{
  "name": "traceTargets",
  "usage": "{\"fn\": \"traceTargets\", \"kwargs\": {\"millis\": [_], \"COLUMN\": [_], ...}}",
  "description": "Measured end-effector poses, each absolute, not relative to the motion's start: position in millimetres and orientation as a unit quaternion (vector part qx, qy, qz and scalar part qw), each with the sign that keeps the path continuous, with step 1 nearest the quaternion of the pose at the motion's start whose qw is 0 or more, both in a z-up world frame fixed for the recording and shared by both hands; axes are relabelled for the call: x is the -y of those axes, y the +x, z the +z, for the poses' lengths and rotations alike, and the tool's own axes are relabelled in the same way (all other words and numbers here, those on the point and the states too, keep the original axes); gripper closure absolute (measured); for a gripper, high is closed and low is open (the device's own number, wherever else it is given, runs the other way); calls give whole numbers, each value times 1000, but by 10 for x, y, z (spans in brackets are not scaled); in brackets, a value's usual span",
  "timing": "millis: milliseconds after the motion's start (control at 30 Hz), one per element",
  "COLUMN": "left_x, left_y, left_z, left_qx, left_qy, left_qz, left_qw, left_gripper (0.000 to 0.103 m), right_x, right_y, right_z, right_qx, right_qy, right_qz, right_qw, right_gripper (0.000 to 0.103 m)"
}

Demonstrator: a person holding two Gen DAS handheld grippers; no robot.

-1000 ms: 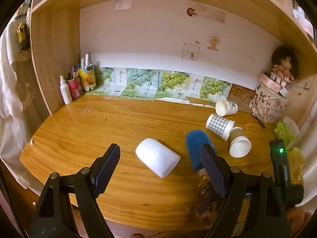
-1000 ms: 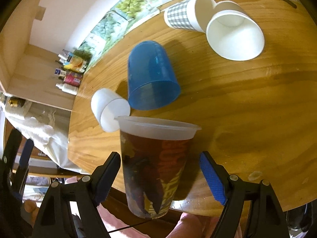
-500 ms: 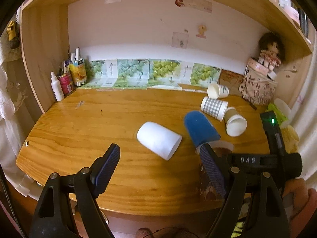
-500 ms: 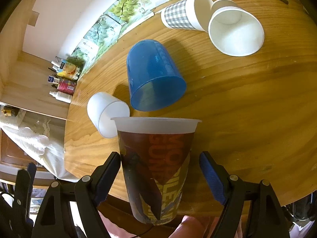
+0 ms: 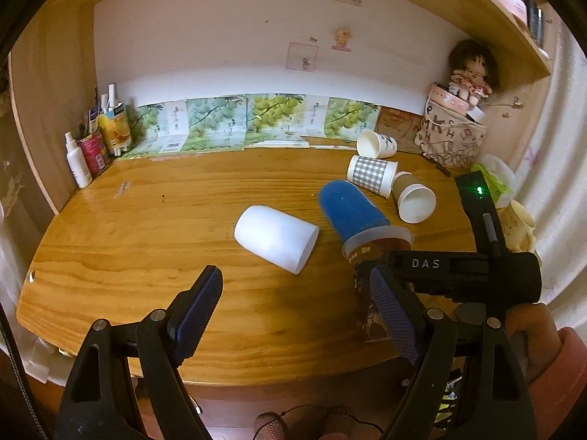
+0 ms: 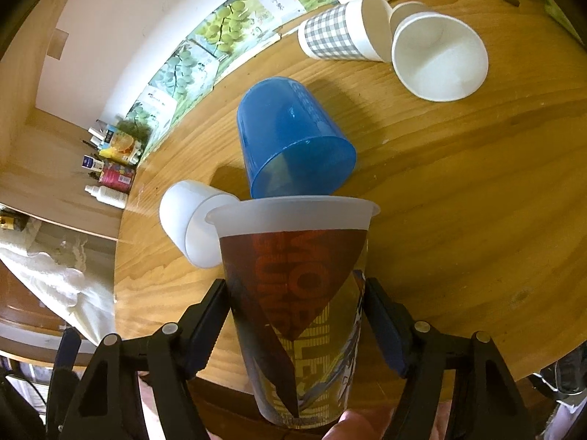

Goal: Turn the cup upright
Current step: 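Grasp the brown cup with the right tool while the left tool releases it, then lower the brown cup rim-up onto the desk with the right tool and open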

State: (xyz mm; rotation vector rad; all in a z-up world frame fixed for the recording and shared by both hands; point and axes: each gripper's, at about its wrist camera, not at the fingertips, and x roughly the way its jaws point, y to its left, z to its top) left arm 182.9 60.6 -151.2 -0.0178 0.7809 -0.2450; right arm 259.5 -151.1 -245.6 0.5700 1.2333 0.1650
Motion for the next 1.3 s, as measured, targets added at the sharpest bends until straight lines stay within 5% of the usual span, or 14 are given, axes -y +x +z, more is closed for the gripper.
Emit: {"fn": "traceTargets", "kwargs": {"millis": [733,1300], "left_x": [-757,-978], "left_y": [1774,1683], "left_z": [-1287,-1239], "left_qx": [-368,-377], "left_qy": [5,36], "left_qz": [-150,-126], "left_qw": [918,917], "left_gripper": [18,18], "right_x": [1345,1082], "right_y": [2303,1978], "right_z": [-2059,-1979], "right_qx": [-453,-268], "right_qy": [216,136], "right_qz": [35,-33], "right_qw": [864,953], "right_gripper": [30,30]}}
